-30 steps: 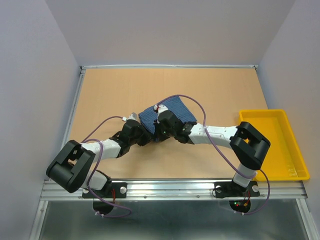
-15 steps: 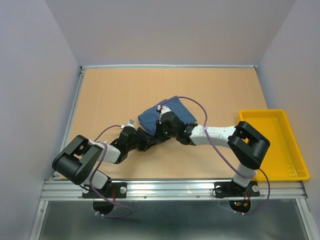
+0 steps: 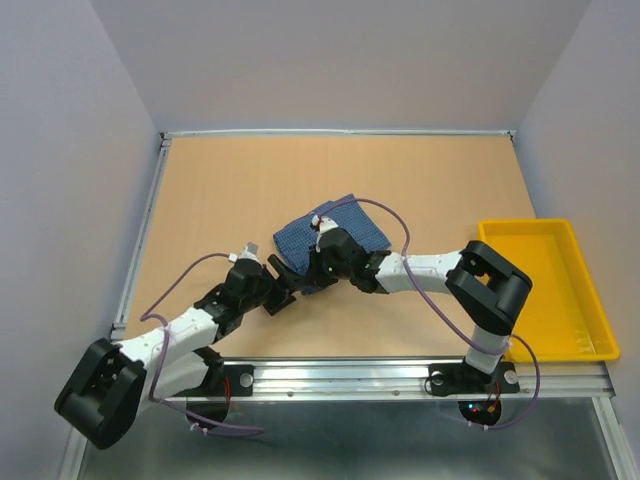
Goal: Fold and stack the long sleeve shirts
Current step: Fold the shirt
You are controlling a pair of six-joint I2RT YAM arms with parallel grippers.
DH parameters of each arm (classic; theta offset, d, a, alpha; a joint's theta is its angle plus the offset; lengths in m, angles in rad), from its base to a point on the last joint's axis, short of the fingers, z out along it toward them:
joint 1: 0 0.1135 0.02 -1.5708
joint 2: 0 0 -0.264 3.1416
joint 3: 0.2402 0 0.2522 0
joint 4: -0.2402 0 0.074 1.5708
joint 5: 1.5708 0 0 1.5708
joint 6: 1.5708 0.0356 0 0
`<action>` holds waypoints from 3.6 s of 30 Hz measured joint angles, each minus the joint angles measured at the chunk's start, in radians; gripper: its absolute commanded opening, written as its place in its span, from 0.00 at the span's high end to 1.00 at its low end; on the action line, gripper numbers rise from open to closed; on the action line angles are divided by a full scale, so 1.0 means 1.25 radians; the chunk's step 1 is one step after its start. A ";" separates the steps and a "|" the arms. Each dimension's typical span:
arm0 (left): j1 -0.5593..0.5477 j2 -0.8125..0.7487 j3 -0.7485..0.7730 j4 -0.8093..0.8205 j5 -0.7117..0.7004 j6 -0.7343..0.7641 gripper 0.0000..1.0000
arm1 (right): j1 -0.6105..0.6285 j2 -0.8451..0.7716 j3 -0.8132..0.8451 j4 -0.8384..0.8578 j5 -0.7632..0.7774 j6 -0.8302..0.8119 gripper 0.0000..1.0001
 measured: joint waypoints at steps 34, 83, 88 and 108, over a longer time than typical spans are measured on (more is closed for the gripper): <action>0.013 0.222 0.081 0.040 -0.026 0.053 0.69 | 0.007 -0.020 -0.012 -0.018 -0.110 0.013 0.96; 0.195 0.360 0.457 -0.160 -0.075 0.274 0.68 | 0.000 0.006 -0.078 0.100 -0.150 0.090 0.92; 0.233 0.500 0.457 -0.127 -0.047 0.282 0.69 | -0.001 0.020 -0.128 0.139 -0.159 0.114 0.92; 0.177 0.263 0.502 -0.188 -0.092 0.351 0.20 | -0.151 -0.258 -0.127 -0.065 -0.133 0.014 0.58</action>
